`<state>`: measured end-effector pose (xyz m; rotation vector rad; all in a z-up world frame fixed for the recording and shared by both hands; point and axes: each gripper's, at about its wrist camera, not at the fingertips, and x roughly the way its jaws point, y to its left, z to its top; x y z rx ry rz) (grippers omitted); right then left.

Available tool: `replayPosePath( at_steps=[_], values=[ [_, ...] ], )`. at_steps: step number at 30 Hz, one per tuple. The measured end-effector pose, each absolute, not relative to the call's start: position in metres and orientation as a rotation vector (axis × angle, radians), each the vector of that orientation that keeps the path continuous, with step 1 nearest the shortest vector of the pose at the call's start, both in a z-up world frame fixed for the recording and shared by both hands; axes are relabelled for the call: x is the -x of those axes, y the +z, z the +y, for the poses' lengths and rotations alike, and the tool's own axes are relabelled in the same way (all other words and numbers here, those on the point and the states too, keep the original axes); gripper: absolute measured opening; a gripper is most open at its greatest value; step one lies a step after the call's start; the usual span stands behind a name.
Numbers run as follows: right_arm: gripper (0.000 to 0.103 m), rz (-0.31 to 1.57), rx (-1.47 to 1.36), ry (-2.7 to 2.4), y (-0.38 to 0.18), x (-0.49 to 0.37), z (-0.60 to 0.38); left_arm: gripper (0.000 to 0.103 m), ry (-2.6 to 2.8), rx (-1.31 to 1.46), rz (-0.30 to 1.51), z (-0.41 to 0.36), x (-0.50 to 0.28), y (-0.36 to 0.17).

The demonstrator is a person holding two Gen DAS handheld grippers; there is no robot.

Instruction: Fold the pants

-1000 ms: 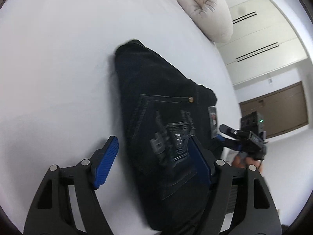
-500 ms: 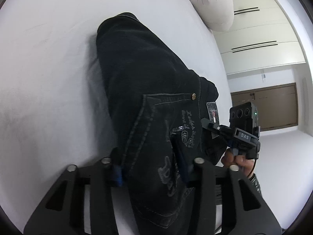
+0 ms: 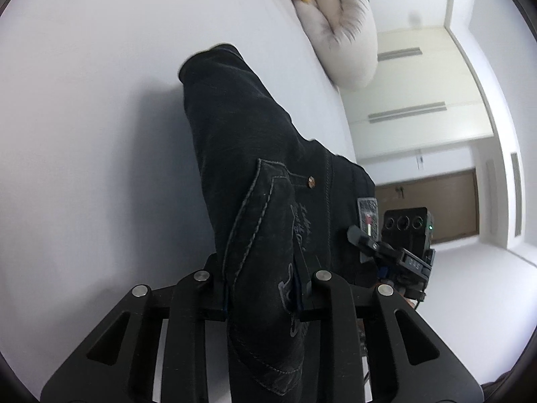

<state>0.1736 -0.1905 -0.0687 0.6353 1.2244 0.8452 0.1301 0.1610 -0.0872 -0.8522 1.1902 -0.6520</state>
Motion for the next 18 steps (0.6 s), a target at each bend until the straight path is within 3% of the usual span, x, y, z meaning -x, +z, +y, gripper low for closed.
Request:
replayPosePath(
  at_steps=[7, 15, 18],
  values=[
    [0.021, 1.288, -0.540, 0.910, -0.076, -0.216, -0.110, 0.023, -0.558, 0.754, 1.168, 0.240, -0.168, -0.079],
    [0.021, 1.226, -0.525, 0.913, -0.053, -0.313, -0.064, 0.023, -0.523, 0.653, 1.080, 0.313, -0.287, -0.034],
    [0.021, 1.226, -0.557, 0.896, -0.060, -0.351, -0.057, 0.023, -0.506, 0.681, 1.080, 0.340, -0.326, -0.042]
  ],
)
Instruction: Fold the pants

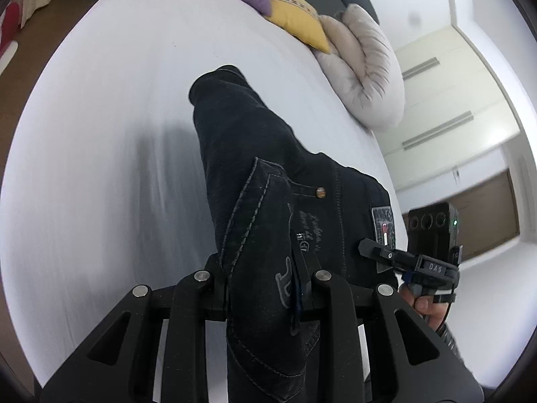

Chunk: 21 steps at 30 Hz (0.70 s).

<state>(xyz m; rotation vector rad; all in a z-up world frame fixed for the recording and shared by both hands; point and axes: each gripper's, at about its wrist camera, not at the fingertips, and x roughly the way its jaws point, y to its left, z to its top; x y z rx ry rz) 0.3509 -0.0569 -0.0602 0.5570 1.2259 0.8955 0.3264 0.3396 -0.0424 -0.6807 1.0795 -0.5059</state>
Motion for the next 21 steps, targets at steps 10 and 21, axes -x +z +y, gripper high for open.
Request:
replayPosePath(
  at_steps=[10, 21],
  values=[
    [0.032, 1.287, -0.877, 0.865, -0.159, -0.368, -0.096, 0.036, -0.470, 0.762, 1.080, 0.374, -0.318, -0.125],
    [0.069, 1.021, -0.570, 0.649, -0.049, -0.277, -0.151, 0.077, -0.148, 0.416, 0.754, 0.393, -0.198, 0.021]
  ],
)
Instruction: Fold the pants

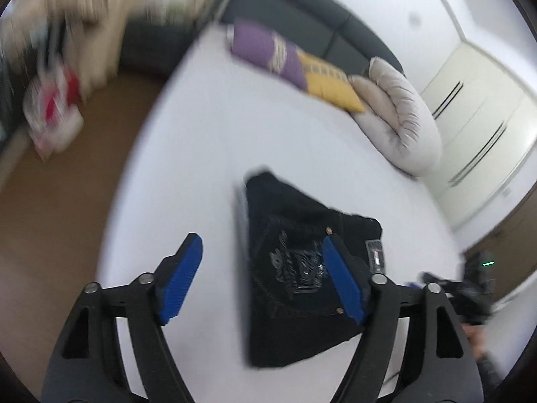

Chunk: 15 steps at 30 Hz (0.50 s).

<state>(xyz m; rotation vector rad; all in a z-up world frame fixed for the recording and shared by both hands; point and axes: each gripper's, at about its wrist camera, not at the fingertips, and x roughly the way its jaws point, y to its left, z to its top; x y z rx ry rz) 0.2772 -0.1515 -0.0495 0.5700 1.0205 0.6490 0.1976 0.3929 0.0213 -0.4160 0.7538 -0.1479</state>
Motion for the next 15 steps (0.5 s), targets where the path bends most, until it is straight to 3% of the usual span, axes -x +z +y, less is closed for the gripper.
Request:
replayPosePath(
  at_steps=[3, 5, 11, 15],
  values=[
    [0.072, 0.917, -0.468, 0.637, -0.006, -0.241, -0.151, 0.085, -0.073, 0.291, 0.621, 0.379, -0.149, 0.075],
    [0.074, 0.851, -0.416, 0.635, 0.020, -0.219, -0.147, 0.100, -0.020, 0.212, 0.539, 0.371, -0.118, 0.107],
    [0.082, 0.700, -0.299, 0.610, 0.088, -0.165, -0.126, 0.103, 0.111, -0.004, 0.282, 0.299, -0.029, 0.196],
    [0.096, 0.582, -0.226, 0.575, 0.123, -0.114, -0.122, 0.103, 0.152, -0.111, 0.188, 0.267, 0.031, 0.222]
  ],
)
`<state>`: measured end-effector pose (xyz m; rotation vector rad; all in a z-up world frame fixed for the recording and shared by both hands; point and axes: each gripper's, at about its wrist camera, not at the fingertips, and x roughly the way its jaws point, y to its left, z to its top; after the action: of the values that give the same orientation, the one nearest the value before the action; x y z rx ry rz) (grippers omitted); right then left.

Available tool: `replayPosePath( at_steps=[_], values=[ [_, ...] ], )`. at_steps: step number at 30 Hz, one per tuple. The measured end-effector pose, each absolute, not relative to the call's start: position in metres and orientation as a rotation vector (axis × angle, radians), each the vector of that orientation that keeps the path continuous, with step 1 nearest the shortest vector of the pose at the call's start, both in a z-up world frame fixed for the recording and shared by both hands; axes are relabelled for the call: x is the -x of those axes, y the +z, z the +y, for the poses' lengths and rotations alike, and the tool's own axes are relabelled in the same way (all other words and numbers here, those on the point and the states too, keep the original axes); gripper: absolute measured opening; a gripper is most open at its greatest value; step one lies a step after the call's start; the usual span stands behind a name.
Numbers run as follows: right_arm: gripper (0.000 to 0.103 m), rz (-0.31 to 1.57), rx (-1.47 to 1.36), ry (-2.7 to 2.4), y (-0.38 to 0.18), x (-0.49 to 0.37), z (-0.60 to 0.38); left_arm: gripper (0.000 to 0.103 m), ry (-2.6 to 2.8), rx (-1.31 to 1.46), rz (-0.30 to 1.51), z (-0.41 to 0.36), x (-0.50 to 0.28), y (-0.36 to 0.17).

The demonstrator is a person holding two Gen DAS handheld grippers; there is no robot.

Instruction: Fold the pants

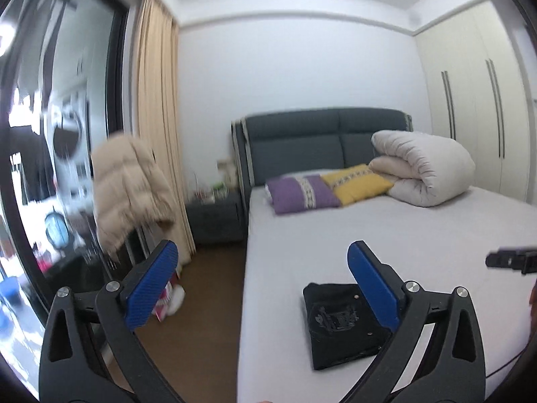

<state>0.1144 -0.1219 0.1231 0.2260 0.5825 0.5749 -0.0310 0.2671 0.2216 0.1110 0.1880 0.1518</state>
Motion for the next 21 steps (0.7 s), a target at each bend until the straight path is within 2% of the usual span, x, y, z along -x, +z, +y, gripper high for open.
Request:
replayPosePath(
  at_steps=[3, 7, 10, 14, 21],
  values=[
    [0.103, 0.488, -0.220, 0.557, 0.144, -0.080, -0.124, 0.103, 0.175, -0.089, 0.255, 0.247, 0.067, 0.226],
    [0.103, 0.393, -0.181, 0.528, 0.166, -0.037, -0.124, 0.103, 0.222, -0.028, 0.413, 0.231, 0.101, 0.215],
    [0.103, 0.362, -0.152, 0.496, 0.179, -0.012, -0.123, 0.103, 0.227, -0.011, 0.456, 0.219, 0.120, 0.211],
    [0.103, 0.365, -0.118, 0.437, 0.190, 0.008, -0.121, 0.103, 0.207, 0.020, 0.472, 0.205, 0.135, 0.215],
    [0.103, 0.478, -0.059, 0.347, 0.172, 0.015, -0.115, 0.103, 0.176, 0.038, 0.560, 0.188, 0.121, 0.197]
  ],
)
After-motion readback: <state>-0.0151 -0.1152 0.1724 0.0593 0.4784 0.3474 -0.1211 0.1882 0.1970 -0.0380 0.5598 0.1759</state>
